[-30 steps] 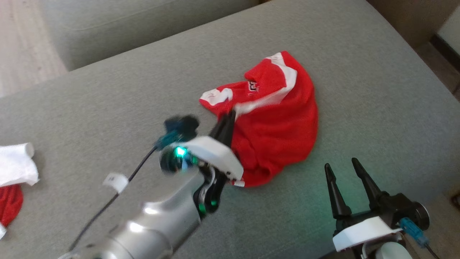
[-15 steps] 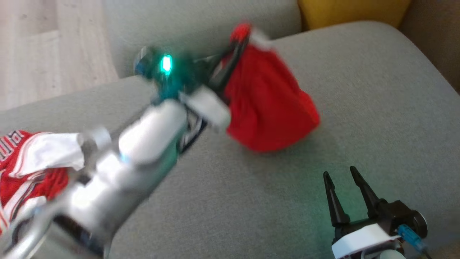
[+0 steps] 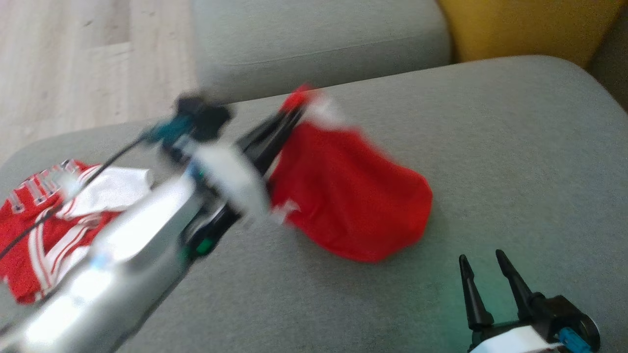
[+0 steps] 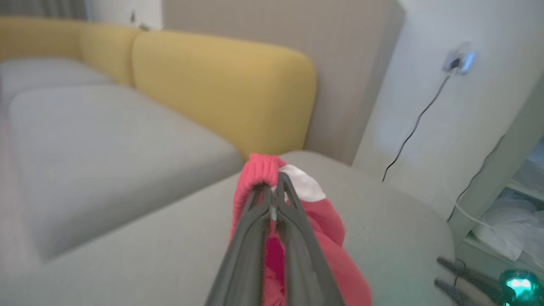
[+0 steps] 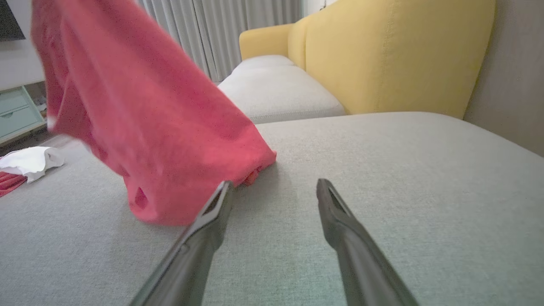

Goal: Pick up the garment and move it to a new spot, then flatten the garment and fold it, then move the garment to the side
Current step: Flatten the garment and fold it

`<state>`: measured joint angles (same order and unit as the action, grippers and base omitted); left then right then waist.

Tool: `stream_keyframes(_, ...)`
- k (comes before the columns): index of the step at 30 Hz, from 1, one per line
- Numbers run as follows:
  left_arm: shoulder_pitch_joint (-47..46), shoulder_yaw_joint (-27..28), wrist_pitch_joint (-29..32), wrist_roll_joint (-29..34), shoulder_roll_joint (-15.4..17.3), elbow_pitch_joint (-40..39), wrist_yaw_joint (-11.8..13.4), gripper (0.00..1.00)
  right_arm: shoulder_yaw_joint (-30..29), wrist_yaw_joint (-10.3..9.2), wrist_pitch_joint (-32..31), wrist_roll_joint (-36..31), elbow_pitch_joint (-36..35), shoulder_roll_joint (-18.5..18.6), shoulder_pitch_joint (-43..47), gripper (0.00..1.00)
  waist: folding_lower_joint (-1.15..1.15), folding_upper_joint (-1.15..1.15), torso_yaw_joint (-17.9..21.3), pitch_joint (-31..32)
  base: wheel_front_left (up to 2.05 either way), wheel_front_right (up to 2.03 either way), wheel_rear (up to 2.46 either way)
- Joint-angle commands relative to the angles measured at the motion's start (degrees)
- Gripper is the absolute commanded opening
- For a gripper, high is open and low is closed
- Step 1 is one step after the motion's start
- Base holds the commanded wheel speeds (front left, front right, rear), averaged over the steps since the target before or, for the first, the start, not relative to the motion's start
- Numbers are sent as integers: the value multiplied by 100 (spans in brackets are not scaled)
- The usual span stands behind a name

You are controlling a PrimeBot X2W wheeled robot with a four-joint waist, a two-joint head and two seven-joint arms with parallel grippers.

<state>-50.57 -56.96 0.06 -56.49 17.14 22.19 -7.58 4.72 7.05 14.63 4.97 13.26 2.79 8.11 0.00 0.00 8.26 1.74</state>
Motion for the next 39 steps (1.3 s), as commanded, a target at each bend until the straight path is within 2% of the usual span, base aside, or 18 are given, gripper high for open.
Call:
stream_keyframes(1,201,241,196,-247,645,-451,26,0,105,44,37,11,-234,14,-155,100,0,0,-262,-11,0,0,0)
stream_keyframes(6,1465,284,630,-817,1873,-1735,522,0,31,44,37,19,-263,36,-194,100,0,0,-778,-119,0,0,0)
stream_keyframes(9,1914,258,733,-836,2460,-2261,821,0,113,44,37,143,-136,195,-407,100,0,0,-1091,-223,0,0,0)
stream_keyframes(11,2061,273,747,-811,2717,-2453,969,0,217,44,37,350,-23,352,-668,100,0,0,-1264,-315,0,0,0)
stream_keyframes(14,2088,299,736,-675,2938,-2559,1126,0,502,44,37,889,302,715,-1192,100,0,0,-1476,-470,0,0,0)
stream_keyframes(17,1987,287,758,-486,3044,-2503,1180,0,1093,44,-37,1480,807,1314,-1896,100,0,0,-1643,-643,0,0,0)
stream_keyframes(18,1874,265,760,-333,3054,-2426,1174,0,1594,44,-312,1853,1062,1737,-2417,100,0,0,-1752,-771,0,0,0)
stream_keyframes(22,1638,256,727,-133,2947,-2245,1141,0,2533,44,-897,2629,1400,2361,-3306,100,0,0,-1966,-1009,0,0,0)
stream_keyframes(23,1525,264,683,-78,2846,-2151,1101,0,3008,44,-1070,3009,1435,2586,-3639,100,0,0,-2076,-1112,0,0,0)
stream_keyframes(26,1388,254,636,2,2725,-2029,1042,0,3717,44,-1351,3693,1382,2836,-4008,100,0,0,-2197,-1220,0,0,0)
stream_keyframes(27,1388,254,636,2,2725,-2029,1042,0,3717,44,-1351,3693,1382,2836,-4008,100,0,0,-2197,-1220,0,0,0)
stream_keyframes(28,1322,248,609,23,2652,-1953,994,0,4107,44,-1530,3985,1440,2994,-4234,100,0,0,-2272,-1281,0,0,0)
stream_keyframes(39,1078,152,550,106,2321,-1622,756,0,5570,44,-1703,4772,1918,3233,-5050,100,0,0,-2594,-1528,0,0,0)
